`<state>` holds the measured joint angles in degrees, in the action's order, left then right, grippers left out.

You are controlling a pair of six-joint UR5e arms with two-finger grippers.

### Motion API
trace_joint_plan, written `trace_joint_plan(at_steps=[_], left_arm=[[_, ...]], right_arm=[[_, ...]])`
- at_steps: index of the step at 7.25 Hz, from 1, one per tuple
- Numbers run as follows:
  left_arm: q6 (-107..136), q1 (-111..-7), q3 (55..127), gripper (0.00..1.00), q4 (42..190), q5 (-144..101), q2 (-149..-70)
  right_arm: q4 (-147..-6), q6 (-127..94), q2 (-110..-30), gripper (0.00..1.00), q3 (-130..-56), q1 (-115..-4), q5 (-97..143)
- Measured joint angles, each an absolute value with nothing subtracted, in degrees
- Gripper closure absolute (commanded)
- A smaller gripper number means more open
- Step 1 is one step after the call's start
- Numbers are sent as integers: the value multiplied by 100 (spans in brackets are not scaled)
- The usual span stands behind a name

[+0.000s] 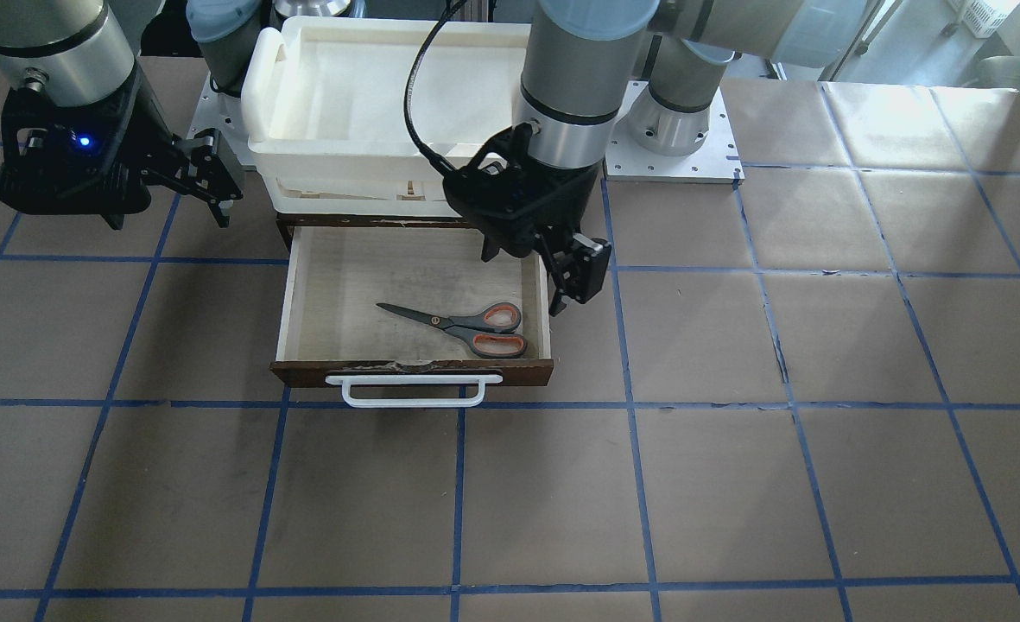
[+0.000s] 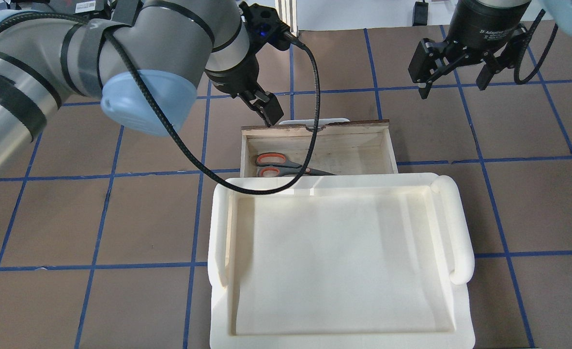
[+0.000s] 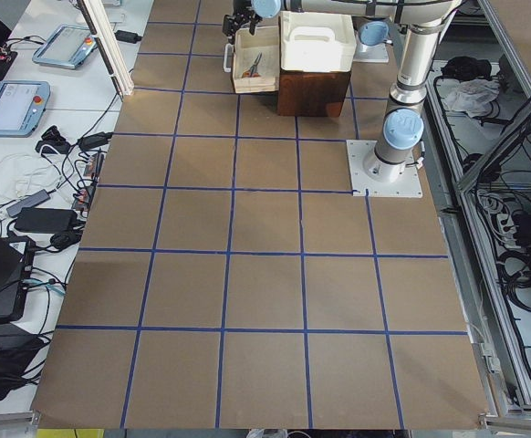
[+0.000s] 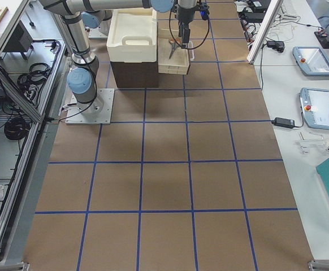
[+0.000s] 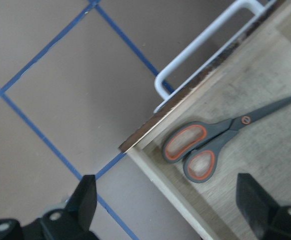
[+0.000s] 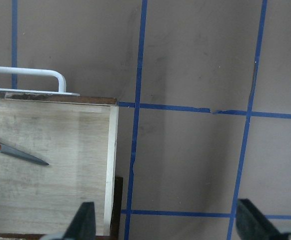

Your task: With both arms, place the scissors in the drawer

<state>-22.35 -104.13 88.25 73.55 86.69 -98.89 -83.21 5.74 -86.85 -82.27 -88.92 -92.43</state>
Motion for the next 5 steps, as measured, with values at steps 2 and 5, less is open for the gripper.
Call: trace_joint_plan(at_steps=[2, 5], left_arm=[[-1022, -9703, 8838, 0, 7499, 8666, -9744], [-403, -8993, 8867, 0, 8100, 8833, -9485]], right_arm=[[-8139, 599, -8861, 0, -8235, -8859, -9103], [-7947, 658, -9483, 0, -8214, -8850, -9131]])
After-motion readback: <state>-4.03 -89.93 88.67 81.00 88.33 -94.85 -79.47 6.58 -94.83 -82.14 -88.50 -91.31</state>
